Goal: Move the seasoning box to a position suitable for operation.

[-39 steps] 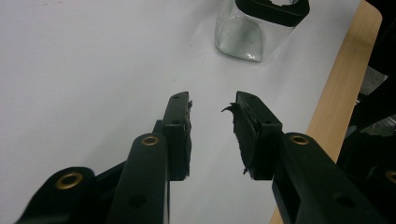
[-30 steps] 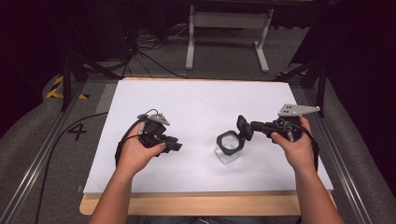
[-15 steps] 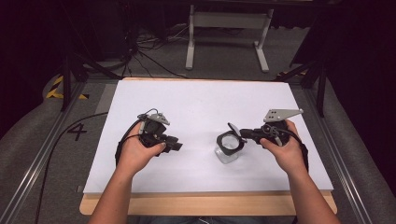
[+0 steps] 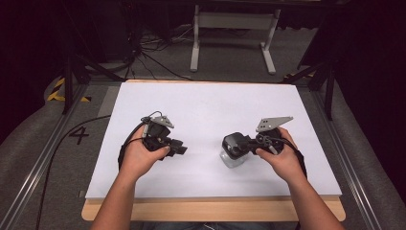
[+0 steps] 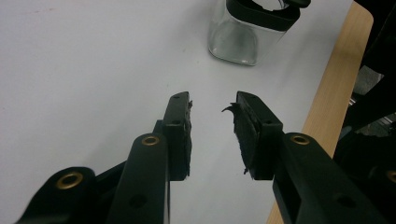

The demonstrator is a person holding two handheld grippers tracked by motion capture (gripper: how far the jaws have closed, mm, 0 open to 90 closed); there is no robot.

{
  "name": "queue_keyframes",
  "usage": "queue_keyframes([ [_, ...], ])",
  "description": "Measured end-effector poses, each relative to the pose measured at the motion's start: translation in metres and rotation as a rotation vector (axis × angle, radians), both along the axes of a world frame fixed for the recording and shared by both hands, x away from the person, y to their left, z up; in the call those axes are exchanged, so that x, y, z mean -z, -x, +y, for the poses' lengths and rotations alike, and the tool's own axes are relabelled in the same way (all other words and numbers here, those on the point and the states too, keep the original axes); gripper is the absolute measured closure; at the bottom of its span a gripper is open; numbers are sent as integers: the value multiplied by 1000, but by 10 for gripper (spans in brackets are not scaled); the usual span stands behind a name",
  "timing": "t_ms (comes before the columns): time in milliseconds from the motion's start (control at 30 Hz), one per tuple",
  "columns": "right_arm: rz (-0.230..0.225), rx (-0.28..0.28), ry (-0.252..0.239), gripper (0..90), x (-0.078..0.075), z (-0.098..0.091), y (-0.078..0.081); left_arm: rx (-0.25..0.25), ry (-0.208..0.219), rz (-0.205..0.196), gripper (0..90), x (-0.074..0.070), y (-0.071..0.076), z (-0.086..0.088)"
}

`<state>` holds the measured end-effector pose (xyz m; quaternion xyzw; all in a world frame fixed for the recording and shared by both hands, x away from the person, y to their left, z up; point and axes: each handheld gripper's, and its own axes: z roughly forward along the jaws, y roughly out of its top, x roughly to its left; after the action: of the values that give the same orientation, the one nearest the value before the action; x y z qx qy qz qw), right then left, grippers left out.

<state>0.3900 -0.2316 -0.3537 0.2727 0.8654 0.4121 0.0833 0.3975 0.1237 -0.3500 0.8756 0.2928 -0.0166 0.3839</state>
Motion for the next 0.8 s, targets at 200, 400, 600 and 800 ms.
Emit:
queue_keyframes([
  [200, 13, -10, 13, 900, 5, 4, -1, 0, 3, -2, 667, -1, 0, 0],
  [400, 13, -13, 14, 900, 5, 4, -1, 2, 1, 1, 667, 0, 0, -1],
  [600, 11, -17, -8, 900, 3, 1, 0, -1, 11, 1, 667, 1, -1, -1],
  [800, 2, 13, 13, 900, -9, -13, 6, 9, 10, -3, 667, -1, -3, -2],
])
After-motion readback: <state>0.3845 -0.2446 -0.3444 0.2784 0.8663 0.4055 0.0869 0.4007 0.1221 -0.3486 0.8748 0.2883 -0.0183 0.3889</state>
